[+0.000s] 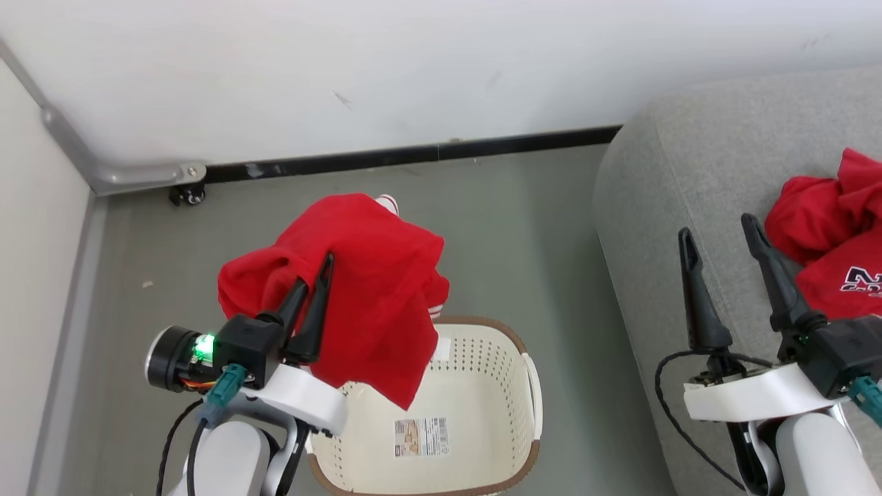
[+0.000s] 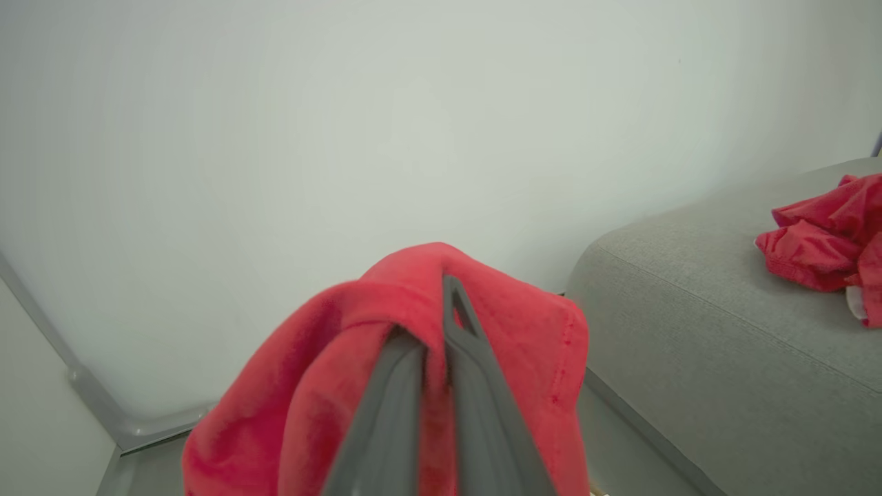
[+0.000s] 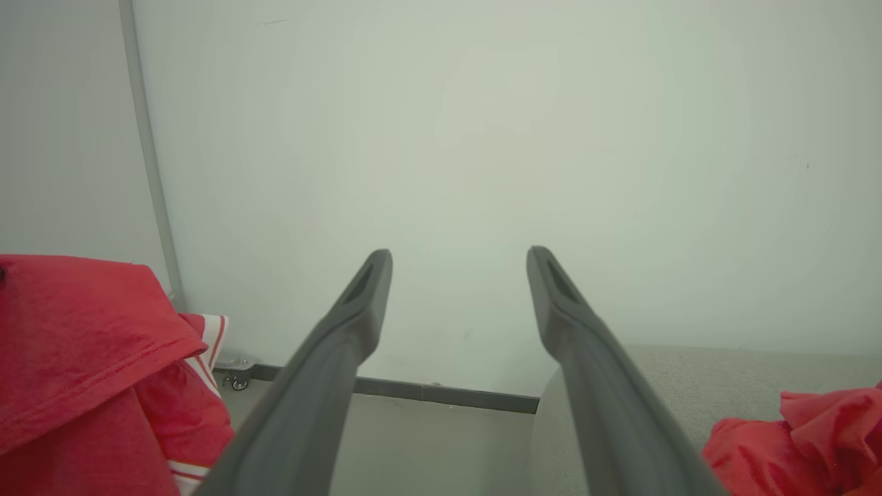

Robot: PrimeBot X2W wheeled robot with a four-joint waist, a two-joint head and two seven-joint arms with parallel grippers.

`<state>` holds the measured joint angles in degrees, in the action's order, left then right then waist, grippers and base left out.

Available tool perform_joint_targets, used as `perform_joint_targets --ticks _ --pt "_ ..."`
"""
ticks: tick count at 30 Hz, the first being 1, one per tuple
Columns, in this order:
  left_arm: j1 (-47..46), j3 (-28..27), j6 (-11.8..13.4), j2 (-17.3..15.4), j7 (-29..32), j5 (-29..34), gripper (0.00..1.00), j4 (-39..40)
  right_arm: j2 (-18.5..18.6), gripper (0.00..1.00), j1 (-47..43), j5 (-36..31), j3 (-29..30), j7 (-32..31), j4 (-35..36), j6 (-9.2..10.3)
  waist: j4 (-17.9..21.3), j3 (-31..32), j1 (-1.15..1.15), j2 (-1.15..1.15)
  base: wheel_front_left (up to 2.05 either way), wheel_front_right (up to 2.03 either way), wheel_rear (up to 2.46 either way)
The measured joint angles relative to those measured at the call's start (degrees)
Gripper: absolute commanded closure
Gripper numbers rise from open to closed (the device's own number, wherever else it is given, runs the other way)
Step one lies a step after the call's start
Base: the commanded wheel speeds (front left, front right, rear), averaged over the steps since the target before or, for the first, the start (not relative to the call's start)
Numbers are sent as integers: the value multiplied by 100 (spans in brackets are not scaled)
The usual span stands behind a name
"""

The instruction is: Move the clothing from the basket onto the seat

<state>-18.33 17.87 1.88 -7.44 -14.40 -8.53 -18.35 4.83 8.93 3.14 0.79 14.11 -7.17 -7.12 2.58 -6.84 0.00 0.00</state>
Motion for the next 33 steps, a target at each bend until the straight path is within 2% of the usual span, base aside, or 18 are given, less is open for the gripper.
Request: perform_joint_targets --ticks 6,16,24,33 --pt "60 199 -211 -22 0 9 100 90 42 0 -133 0 -210 -92 -5 0 -58 296 0 0 0 0 0" --pt "60 559 -549 -67 2 46 100 236 367 0 -309 23 -882 -352 -32 0 -125 701 0 0 0 0 0" --pt "60 798 -676 -78 26 59 100 314 452 0 -468 670 -1358 -635 -14 0 -127 937 0 0 0 0 0" --pt "60 1003 -754 -123 26 62 100 457 835 0 -572 1160 -1784 -1144 9 0 -67 1069 0 0 0 0 0"
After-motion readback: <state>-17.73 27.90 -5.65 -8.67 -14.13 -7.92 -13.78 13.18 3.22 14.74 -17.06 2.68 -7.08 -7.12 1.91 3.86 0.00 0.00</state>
